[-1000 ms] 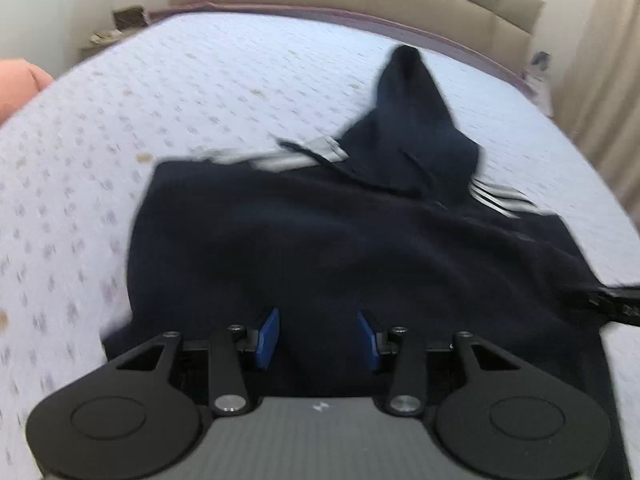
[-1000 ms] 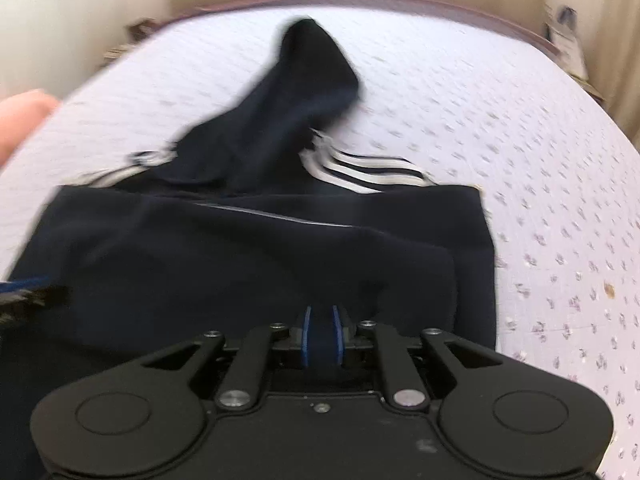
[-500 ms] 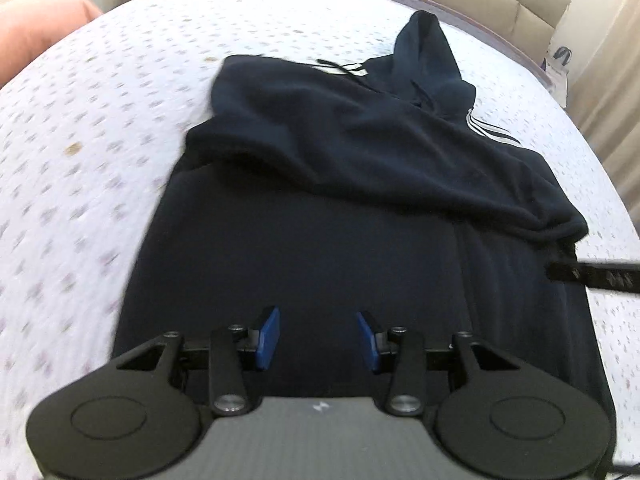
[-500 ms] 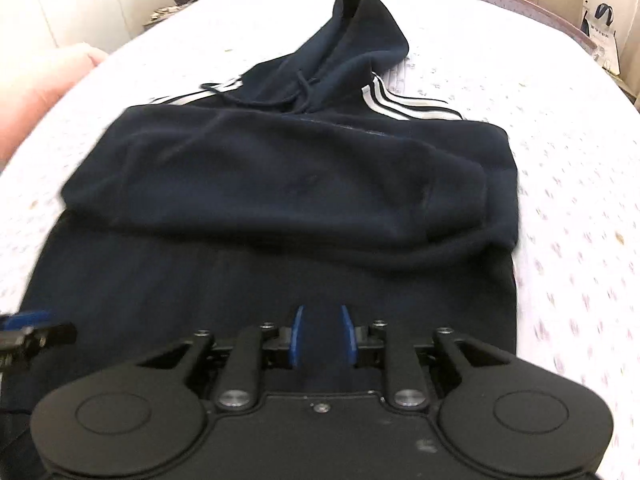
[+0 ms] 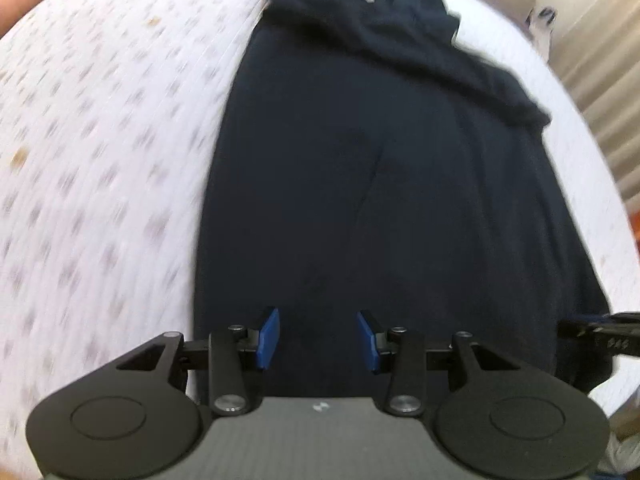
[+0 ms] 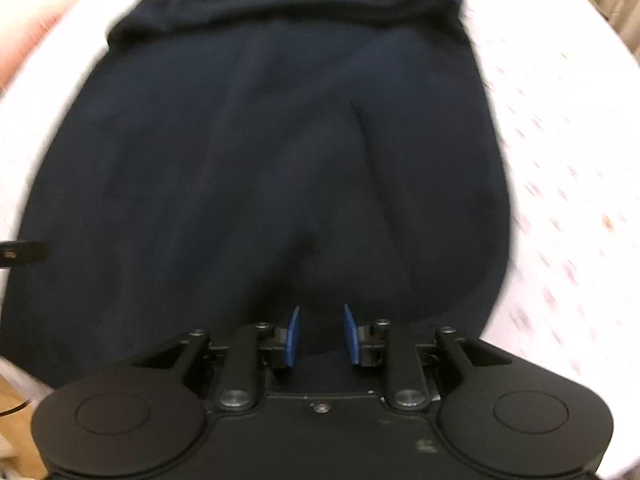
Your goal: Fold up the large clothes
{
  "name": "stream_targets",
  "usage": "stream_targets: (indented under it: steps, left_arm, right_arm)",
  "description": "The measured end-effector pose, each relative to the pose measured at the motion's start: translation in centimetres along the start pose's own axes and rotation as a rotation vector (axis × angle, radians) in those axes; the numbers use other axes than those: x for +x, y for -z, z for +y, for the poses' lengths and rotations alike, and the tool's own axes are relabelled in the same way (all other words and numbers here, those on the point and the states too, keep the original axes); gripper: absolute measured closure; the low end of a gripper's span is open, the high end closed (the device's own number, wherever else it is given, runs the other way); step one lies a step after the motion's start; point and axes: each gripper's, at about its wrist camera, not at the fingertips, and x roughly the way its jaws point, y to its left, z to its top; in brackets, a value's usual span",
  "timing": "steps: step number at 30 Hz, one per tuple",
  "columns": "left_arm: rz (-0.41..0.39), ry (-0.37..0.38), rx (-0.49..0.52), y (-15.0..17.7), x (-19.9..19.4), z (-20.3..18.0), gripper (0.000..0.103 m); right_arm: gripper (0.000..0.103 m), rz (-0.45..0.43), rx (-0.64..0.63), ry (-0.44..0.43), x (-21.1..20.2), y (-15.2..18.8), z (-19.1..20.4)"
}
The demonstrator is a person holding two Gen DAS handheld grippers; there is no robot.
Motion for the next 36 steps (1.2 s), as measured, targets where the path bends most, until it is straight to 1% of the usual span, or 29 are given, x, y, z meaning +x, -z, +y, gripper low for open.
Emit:
stream_targets:
  steps: [2, 3, 5, 6, 7, 9, 11, 13, 15, 16, 19, 24, 25, 28, 29, 31, 33, 35, 36]
  left_arm:
    - [0.013, -0.004, -0.012, 1.5, -0.6, 1.0, 0.059]
    - [0.011, -0.007, -0.019, 2.1, -0.9, 1.6, 0.061]
    - [-0.003, -0.005, -0.035, 2.5, -1.8, 2.4, 0.067]
    - [-0.013, -0.007, -0.039, 2.6, -2.3, 2.7, 0.067]
    - [-0.037, -0.015, -0.029, 2.3, -2.9, 2.5, 0.067]
    - [-0.091, -0.034, 0.017, 1.1, -4.1, 1.8, 0.066]
    - [-0.157, -0.04, 0.074, -0.6, -5.3, 0.5, 0.065]
    - [-0.211, -0.029, 0.118, -2.6, -5.9, -0.9, 0.064]
    - [-0.248, -0.012, 0.14, -5.0, -5.9, -2.6, 0.063]
    - [-0.263, 0.001, 0.142, -6.3, -5.6, -3.3, 0.062]
    - [-0.28, 0.036, 0.138, -10.1, -3.8, -5.2, 0.061]
    - [-0.282, 0.046, 0.148, -16.4, 1.1, -7.9, 0.061]
    - [-0.283, 0.045, 0.153, -17.6, 2.1, -8.4, 0.061]
    - [-0.282, 0.007, 0.158, -20.7, 5.5, -9.8, 0.061]
    - [-0.281, -0.004, 0.154, -21.0, 6.7, -10.4, 0.061]
    - [-0.277, -0.02, 0.139, -23.2, 8.9, -11.1, 0.061]
    - [-0.266, -0.017, 0.132, -24.7, 10.2, -11.1, 0.061]
    - [-0.262, -0.017, 0.138, -25.9, 11.4, -10.9, 0.061]
    - [-0.26, -0.02, 0.144, -26.3, 11.7, -10.6, 0.061]
  right_arm:
    - [0.073, 0.04, 0.016, 0.033, -0.2, 1.9, -1.0]
    - [0.072, 0.051, 0.032, 0.046, -0.4, 2.8, -1.7]
    - [0.07, 0.072, 0.051, 0.084, -1.0, 4.0, -2.7]
    - [0.07, 0.089, 0.059, 0.112, -1.2, 4.4, -3.1]
    - [0.069, 0.094, 0.077, 0.121, -1.6, 4.6, -3.7]
    - [0.07, 0.057, 0.121, 0.085, -2.9, 4.2, -4.5]
    - [0.07, -0.009, 0.143, 0.063, -4.4, 2.9, -4.6]
    - [0.07, -0.091, 0.137, 0.054, -5.8, 0.9, -4.0]
    - [0.07, -0.178, 0.125, 0.026, -7.0, -1.5, -3.3]
    - [0.066, -0.215, 0.118, 0.013, -7.3, -2.6, -3.0]
    - [0.065, -0.319, 0.079, -0.02, -7.3, -6.4, -2.2]
    - [0.065, -0.419, 0.008, -0.048, -5.3, -13.1, -2.0]
    - [0.065, -0.441, -0.009, -0.055, -4.9, -14.8, -2.2]
    - [0.054, -0.486, -0.037, -0.07, -3.4, -20.5, -3.2]
    - [0.051, -0.497, -0.036, -0.089, -2.9, -22.5, -3.8]
    - [0.05, -0.52, -0.02, -0.131, -1.7, -26.7, -4.6]
    - [0.049, -0.542, 0.008, -0.144, 0.0, -29.6, -5.8]
    - [0.042, -0.575, 0.044, -0.146, 2.1, -34.4, -6.1]
    - [0.04, -0.594, 0.069, -0.147, 2.9, -36.6, -6.3]
